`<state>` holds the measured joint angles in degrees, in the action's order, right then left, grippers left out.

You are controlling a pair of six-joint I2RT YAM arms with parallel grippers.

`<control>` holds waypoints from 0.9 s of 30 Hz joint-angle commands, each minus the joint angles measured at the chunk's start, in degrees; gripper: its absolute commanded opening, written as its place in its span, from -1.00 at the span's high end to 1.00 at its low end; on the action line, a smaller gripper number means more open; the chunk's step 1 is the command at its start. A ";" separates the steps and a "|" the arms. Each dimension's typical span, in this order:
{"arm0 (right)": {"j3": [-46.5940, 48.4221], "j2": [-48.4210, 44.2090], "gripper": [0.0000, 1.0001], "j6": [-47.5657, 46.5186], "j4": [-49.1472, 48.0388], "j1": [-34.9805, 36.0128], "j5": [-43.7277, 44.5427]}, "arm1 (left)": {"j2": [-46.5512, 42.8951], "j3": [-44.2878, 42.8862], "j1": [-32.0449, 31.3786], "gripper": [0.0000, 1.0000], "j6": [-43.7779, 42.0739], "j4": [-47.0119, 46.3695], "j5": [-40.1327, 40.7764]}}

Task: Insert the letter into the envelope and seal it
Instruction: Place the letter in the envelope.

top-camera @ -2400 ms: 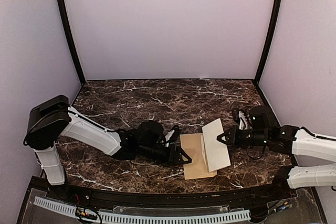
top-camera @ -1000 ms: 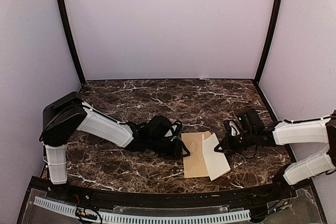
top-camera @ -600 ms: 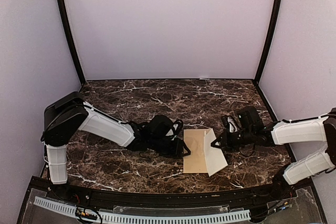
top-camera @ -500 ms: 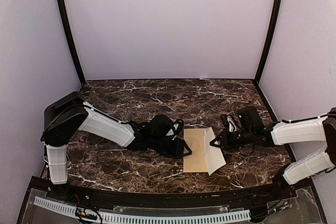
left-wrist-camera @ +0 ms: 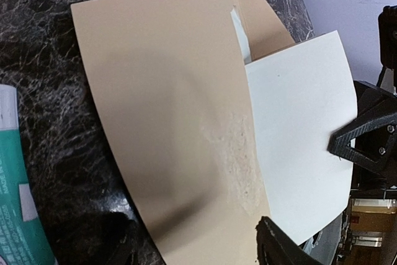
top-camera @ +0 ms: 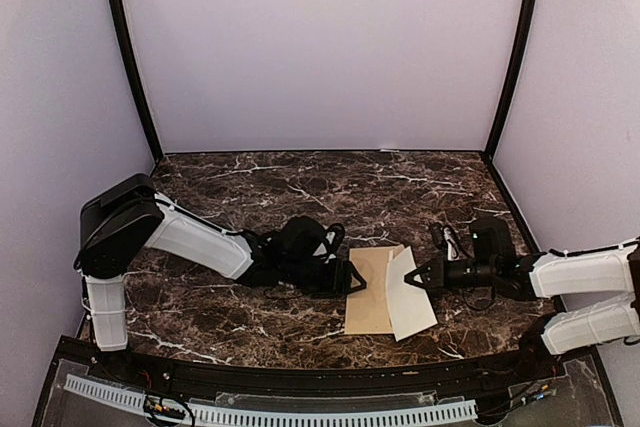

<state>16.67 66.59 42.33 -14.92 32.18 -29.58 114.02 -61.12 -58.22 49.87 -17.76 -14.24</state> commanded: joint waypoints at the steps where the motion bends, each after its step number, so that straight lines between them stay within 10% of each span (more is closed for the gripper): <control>1: -0.76 -0.69 1.00 0.43 -2.26 -0.41 -0.43 | 0.99 2.19 0.57 -0.27 0.20 3.80 0.55; 9: -3.49 -1.82 1.00 2.48 -7.28 -0.46 -1.74 | 1.98 3.37 0.53 -0.20 0.76 -0.13 -0.92; 27: 7.13 -4.97 1.00 1.36 18.37 -1.52 16.66 | 2.35 1.55 0.56 -0.17 -0.31 4.43 0.67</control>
<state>22.59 59.99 43.57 -1.96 31.18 -18.96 114.32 -59.90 -58.00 50.15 -20.58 -15.14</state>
